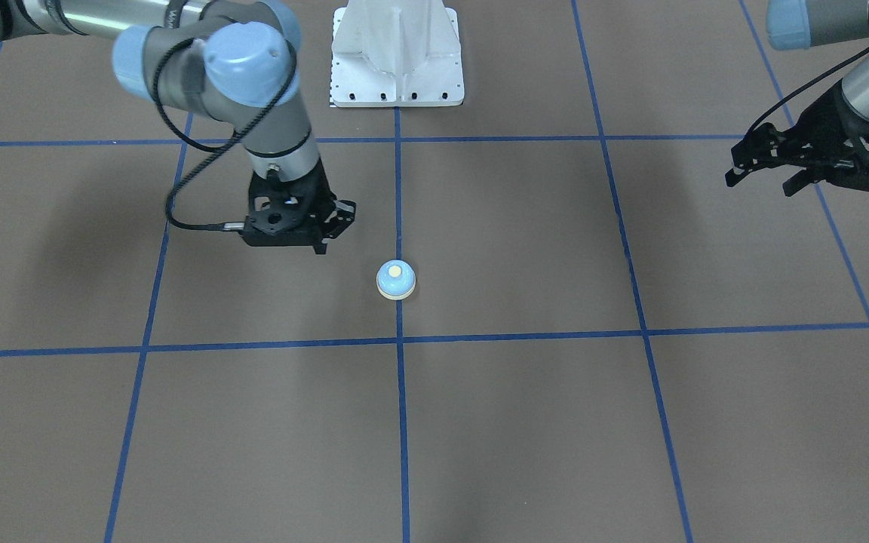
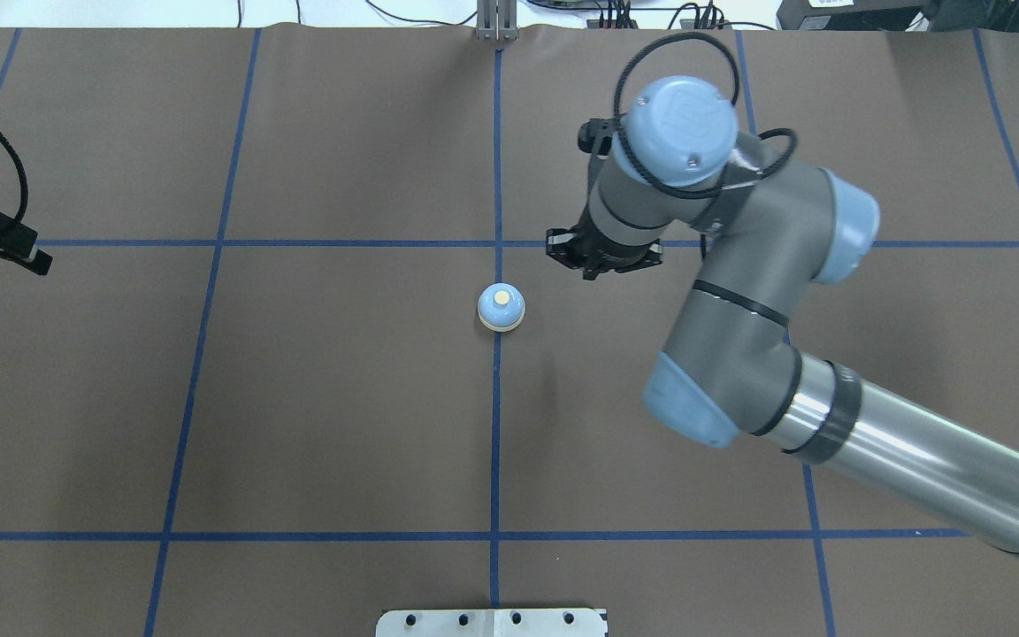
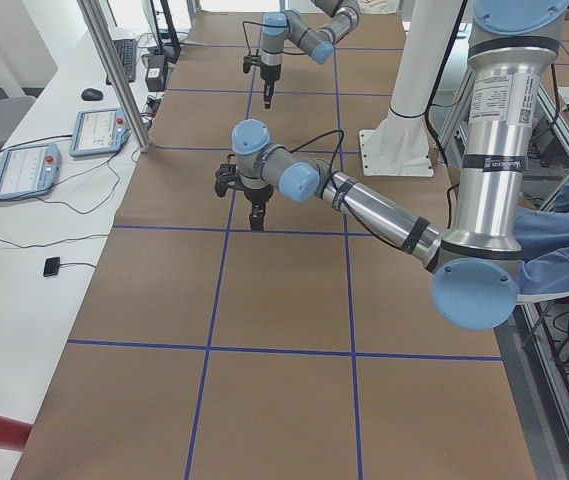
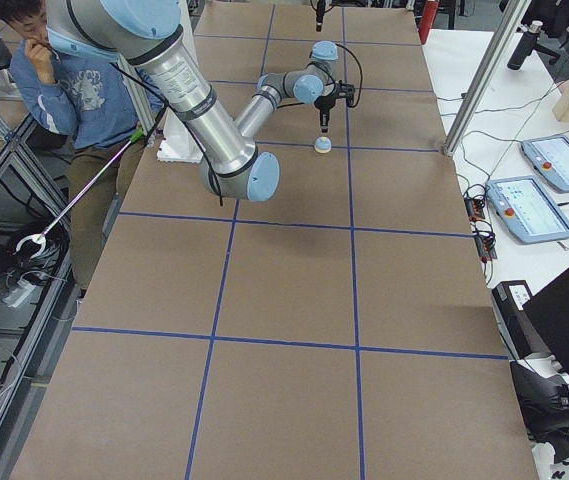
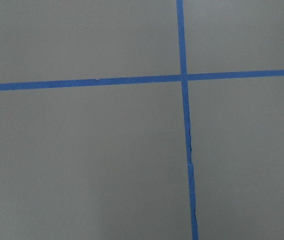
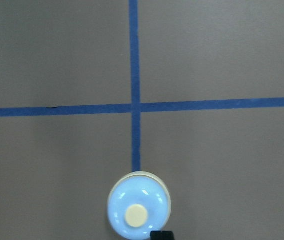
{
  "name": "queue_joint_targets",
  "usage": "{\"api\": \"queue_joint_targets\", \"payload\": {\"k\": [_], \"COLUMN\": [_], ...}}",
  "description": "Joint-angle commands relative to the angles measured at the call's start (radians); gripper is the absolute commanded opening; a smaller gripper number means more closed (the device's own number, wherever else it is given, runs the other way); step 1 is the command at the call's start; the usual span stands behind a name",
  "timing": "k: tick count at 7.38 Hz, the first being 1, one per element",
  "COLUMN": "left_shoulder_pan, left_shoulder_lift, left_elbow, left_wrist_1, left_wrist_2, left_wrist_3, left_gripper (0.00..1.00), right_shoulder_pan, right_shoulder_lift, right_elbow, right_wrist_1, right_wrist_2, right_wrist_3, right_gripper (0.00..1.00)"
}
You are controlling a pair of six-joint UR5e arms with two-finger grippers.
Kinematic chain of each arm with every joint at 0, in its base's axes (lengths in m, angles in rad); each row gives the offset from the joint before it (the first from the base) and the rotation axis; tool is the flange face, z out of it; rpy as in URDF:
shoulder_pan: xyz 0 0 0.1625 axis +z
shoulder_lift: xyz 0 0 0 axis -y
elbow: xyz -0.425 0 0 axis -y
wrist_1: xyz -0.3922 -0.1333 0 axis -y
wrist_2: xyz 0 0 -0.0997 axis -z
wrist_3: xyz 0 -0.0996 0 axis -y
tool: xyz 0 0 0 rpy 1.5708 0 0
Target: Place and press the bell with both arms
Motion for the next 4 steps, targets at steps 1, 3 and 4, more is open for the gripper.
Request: {"api": "queue_joint_targets", "payload": {"k": [1,3,4], "left_shoulder_pan": [-0.08,-0.197,-0.263], "left_shoulder_lift": [0.058,0.076,0.088], "left_elbow": [0.025,0.109,0.167], "left_wrist_1": [0.004,0.007,0.001], "left_wrist_2": [-0.004,-0.01,-0.01], "left_wrist_3": [0.214,0.412,0.518], "left_gripper": [0.97,0.97,0.99], "right_shoulder_pan": [0.126,0.346,0.469], "right_shoulder_lift": [-0.226,-0.425,-0.525], "right_elbow": [0.181,0.237,0.246], "right_wrist_1": [-0.004,0.004,0.006], "right_wrist_2": [0.051,0.181,0.233], "right_wrist_3": [-0.126,-0.417,-0.615], "right_gripper": [0.0,0.43,0.53]}}
